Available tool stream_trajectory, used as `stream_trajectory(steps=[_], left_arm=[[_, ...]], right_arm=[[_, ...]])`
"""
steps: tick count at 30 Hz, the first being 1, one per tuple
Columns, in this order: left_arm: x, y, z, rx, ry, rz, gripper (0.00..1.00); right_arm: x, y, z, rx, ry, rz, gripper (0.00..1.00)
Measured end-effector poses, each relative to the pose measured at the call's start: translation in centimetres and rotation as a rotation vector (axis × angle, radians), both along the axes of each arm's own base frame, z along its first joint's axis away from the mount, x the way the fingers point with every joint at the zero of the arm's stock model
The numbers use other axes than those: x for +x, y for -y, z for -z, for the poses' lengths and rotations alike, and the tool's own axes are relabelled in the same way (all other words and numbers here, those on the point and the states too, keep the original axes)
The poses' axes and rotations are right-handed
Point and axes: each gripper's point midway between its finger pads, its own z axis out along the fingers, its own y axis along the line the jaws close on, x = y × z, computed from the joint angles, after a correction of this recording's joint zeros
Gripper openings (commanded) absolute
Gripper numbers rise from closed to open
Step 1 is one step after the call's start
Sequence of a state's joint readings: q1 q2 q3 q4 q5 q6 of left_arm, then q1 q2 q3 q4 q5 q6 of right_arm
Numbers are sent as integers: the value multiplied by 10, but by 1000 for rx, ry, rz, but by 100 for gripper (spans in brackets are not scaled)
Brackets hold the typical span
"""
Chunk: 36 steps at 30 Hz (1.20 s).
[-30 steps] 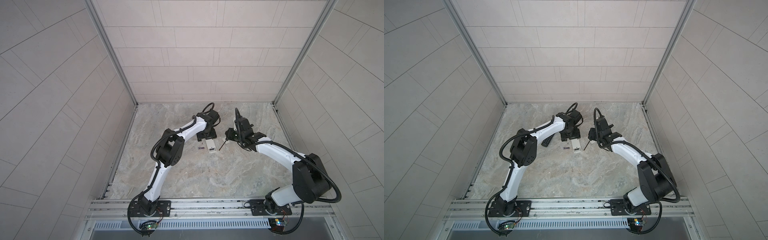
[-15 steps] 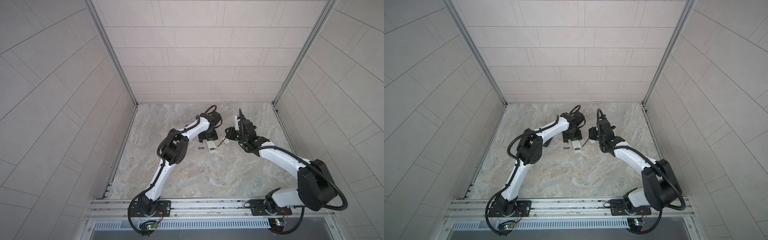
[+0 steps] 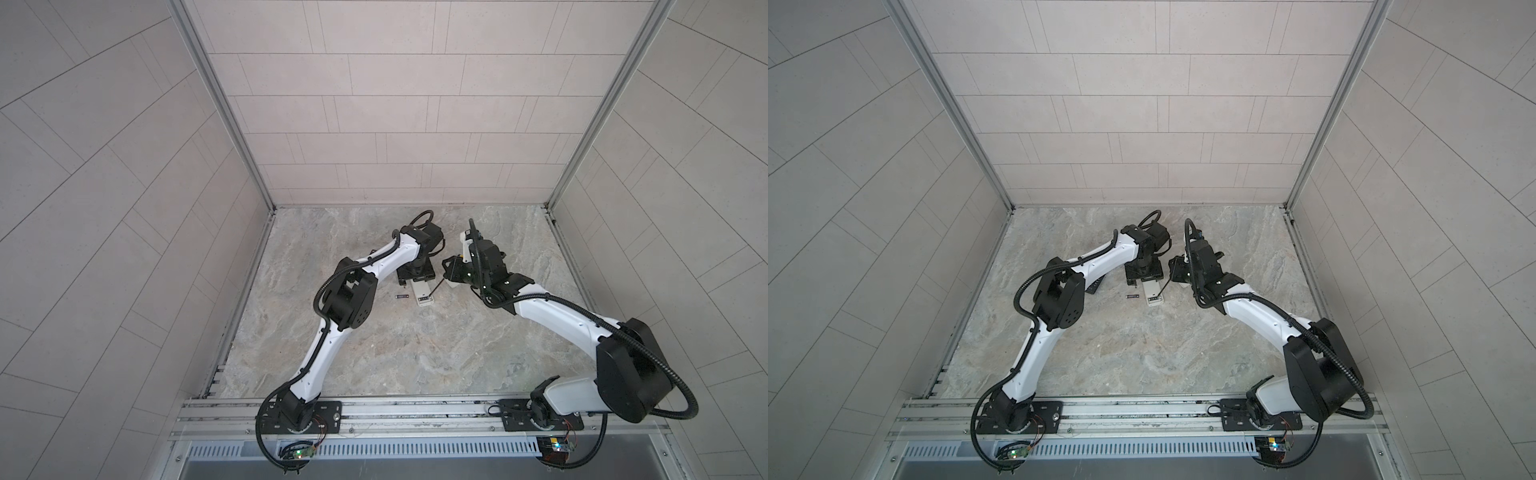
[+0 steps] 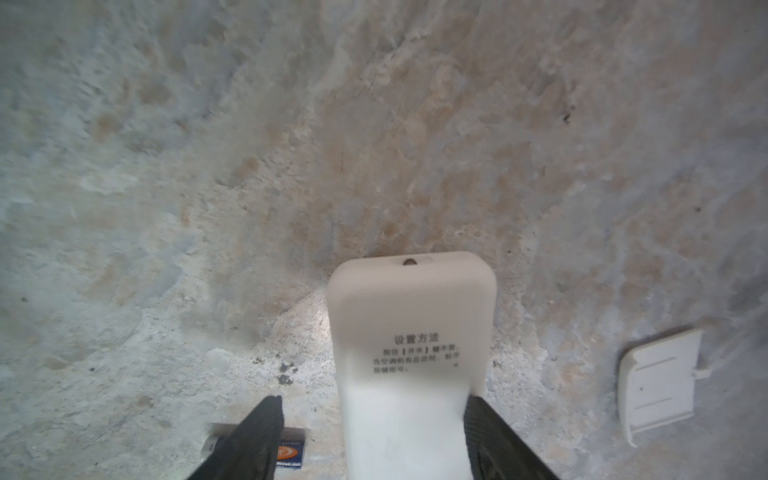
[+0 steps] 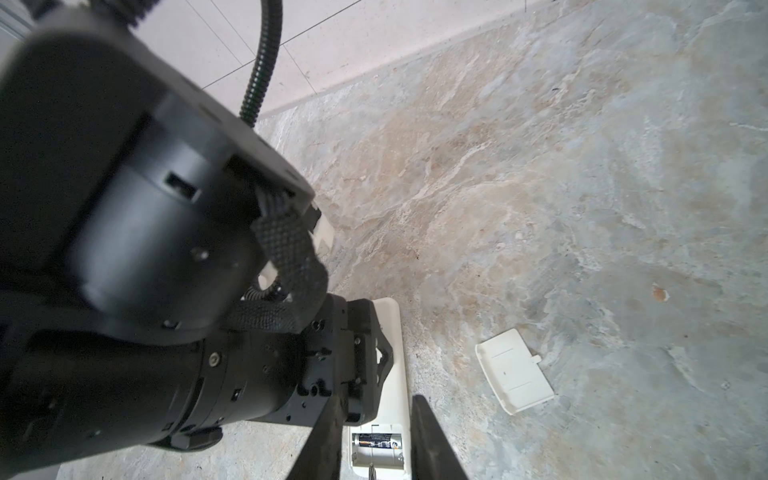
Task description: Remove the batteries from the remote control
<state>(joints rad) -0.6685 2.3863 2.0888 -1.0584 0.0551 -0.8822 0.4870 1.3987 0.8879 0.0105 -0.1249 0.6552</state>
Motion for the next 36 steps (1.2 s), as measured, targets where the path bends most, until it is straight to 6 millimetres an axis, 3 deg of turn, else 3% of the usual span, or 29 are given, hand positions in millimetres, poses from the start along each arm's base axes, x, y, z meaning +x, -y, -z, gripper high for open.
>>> stream_trajectory(steps=[10,27,36], left_arm=[[3,1,-2,-18,3,11,79],[27,3,-19,-54,57,15,79],[36,-3,8,-34,10,35,77]], right_arm=[[-3,7,21,-90,-68,69,0],[1,-1,17,-110,-46,63,0],[-1,-12,17,-115,-45,35,0]])
